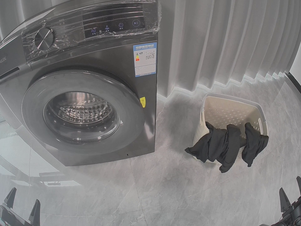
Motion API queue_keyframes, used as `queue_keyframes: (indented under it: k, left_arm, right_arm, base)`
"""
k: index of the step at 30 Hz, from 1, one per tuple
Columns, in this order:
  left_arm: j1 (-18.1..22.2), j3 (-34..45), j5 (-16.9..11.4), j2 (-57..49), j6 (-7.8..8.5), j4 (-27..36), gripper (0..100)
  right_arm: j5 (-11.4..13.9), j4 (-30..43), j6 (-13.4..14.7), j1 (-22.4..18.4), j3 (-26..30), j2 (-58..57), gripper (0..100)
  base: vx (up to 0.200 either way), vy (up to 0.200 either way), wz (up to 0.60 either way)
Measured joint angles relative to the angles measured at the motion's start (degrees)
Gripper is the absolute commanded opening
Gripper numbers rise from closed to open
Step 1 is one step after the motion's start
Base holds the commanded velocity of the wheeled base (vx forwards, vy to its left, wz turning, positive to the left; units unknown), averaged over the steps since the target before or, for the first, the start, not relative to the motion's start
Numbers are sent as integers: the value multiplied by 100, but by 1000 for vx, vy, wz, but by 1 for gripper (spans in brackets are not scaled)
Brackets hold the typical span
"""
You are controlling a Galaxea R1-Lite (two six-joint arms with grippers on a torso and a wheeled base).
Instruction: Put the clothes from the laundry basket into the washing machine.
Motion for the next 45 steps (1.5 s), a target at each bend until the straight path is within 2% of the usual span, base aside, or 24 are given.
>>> queue_keyframes:
  k: [14,22,40,45]
  left_arm:
    - [-2,0,2,0,5,0,100]
    - [0,0,0,0,0,0,100]
    - [0,0,0,0,5,0,100]
    - [-2,0,0,0,5,-2,100]
  right_arm:
    - [9,1,-5,6,0,0,100]
    - [-2,1,-2,5,0,0,100]
    - [-2,-2,0,0,0,0,100]
    - [-2,1,0,0,0,0,100]
  base:
    - [0,0,-514]
    - [0,0,0]
    - [0,-200,0]
    - [0,0,0]
